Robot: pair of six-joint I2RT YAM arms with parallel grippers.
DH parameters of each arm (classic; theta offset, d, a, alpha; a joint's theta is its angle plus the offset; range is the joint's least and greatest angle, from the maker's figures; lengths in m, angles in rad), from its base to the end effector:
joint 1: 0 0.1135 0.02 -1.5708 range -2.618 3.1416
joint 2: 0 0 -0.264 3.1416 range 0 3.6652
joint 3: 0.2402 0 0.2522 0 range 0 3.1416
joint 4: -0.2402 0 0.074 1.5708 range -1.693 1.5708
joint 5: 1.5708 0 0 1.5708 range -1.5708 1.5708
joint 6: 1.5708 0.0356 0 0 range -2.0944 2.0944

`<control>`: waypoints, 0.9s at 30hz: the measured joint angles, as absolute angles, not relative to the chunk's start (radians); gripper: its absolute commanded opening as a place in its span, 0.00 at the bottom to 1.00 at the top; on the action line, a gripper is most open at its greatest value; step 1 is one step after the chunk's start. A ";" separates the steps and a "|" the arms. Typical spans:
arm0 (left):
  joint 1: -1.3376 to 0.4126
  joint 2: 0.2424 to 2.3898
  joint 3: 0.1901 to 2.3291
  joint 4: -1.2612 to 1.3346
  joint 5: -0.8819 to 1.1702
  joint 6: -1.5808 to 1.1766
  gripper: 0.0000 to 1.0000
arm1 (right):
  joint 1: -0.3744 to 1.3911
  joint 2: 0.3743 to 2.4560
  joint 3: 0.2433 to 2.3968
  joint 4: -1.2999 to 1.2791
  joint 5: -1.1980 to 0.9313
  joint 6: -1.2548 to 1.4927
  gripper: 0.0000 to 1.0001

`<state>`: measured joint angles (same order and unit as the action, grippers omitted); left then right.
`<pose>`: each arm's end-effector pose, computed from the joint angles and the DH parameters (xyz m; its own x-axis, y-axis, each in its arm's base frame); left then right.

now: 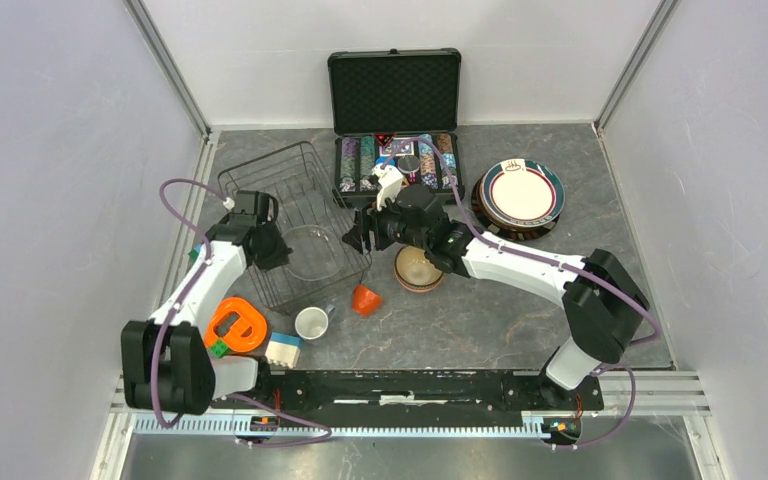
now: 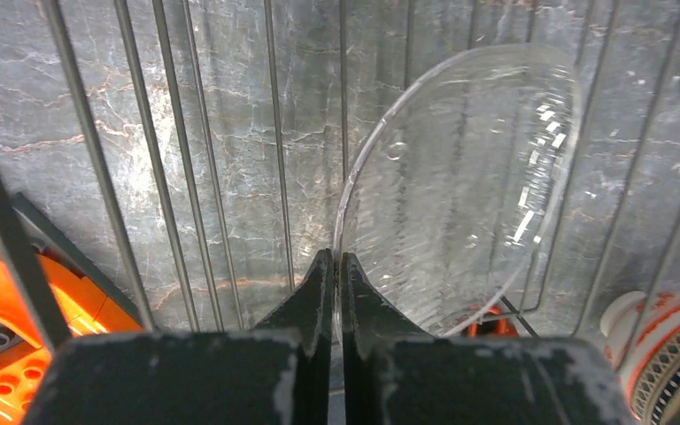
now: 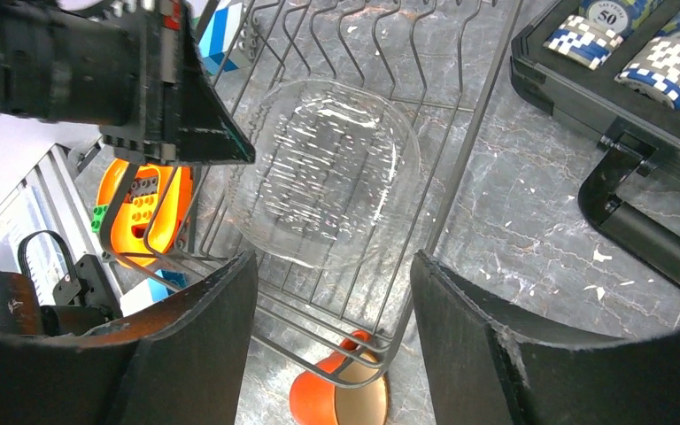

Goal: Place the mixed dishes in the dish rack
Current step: Pick up the plate at the center of the board.

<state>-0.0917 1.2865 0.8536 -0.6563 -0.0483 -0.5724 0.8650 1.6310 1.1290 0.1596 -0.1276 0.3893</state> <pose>0.2434 -0.0207 0.2215 -0.7793 -0.4716 -0.4125 -0.4198 0.8818 -0.2149 0.2446 0.2940 0.2750 -0.5175 -0.0268 -0.8553 -0.6877 0.6078 0.3970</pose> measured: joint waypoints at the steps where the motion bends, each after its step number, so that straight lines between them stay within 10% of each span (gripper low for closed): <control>1: -0.092 1.264 0.854 -0.655 -0.051 -0.572 0.02 | 0.863 1.631 1.121 0.170 -0.133 0.402 0.69; 27: -0.092 0.904 0.889 -0.534 0.013 -0.611 0.02 | 0.805 1.620 0.879 0.527 -0.275 0.784 0.85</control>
<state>-0.0917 0.9043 0.8894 -0.5343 0.0132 -0.6109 0.8055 1.6196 0.8791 0.5274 -0.2749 0.7837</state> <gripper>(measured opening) 0.042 0.854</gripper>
